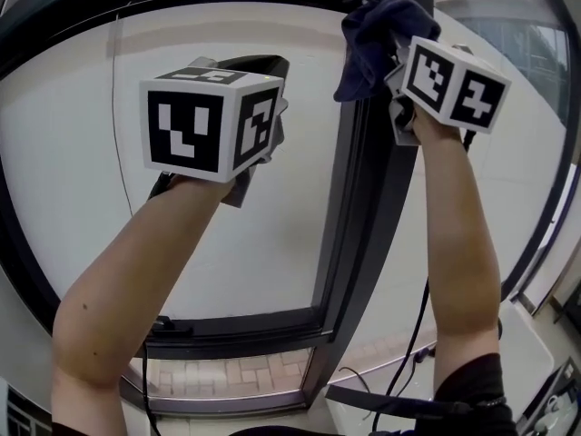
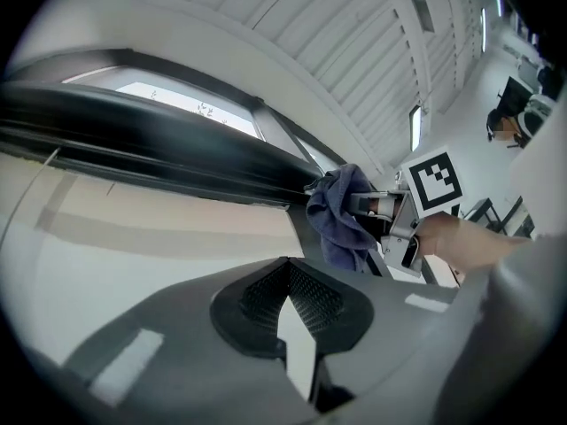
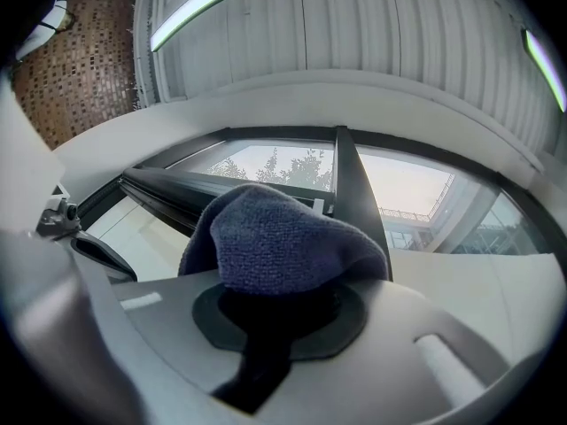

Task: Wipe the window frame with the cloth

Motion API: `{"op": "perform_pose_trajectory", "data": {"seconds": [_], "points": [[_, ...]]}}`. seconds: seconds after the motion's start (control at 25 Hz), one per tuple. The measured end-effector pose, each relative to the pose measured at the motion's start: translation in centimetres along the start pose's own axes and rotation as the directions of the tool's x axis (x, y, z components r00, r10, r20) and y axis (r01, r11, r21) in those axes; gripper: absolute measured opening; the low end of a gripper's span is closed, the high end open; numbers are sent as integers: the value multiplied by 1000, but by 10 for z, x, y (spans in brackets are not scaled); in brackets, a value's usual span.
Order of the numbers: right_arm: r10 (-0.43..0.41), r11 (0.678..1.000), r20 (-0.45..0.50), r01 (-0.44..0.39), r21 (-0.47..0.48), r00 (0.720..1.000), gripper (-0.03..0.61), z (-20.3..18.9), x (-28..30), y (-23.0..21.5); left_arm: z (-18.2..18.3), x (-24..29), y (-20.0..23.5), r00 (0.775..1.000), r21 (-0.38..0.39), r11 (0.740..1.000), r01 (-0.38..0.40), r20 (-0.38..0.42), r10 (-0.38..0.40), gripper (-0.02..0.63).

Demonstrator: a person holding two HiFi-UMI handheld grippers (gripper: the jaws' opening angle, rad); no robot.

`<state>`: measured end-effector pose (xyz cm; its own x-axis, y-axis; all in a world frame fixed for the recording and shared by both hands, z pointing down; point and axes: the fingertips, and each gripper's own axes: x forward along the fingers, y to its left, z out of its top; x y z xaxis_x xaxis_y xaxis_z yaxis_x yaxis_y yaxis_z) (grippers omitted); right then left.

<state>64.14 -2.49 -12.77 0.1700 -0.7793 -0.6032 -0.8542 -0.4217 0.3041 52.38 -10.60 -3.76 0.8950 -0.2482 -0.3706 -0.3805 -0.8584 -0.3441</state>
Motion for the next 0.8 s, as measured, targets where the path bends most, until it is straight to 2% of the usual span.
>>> {"op": "perform_pose_trajectory", "data": {"seconds": [0.12, 0.52, 0.8], "points": [[-5, 1000, -3, 5, 4, 1000, 51, 0, -2, -1, -2, 0, -5, 1000, -55, 998, 27, -4, -27, -6], [-7, 1000, -5, 7, 10, 1000, 51, -5, -9, 3, -27, -2, 2, 1000, -76, 997, -17, -15, 16, -6], [1, 1000, -19, -1, 5, 1000, 51, -28, -25, 11, -63, -10, -8, 999, -154, 988, -17, -33, 12, -6]]}}
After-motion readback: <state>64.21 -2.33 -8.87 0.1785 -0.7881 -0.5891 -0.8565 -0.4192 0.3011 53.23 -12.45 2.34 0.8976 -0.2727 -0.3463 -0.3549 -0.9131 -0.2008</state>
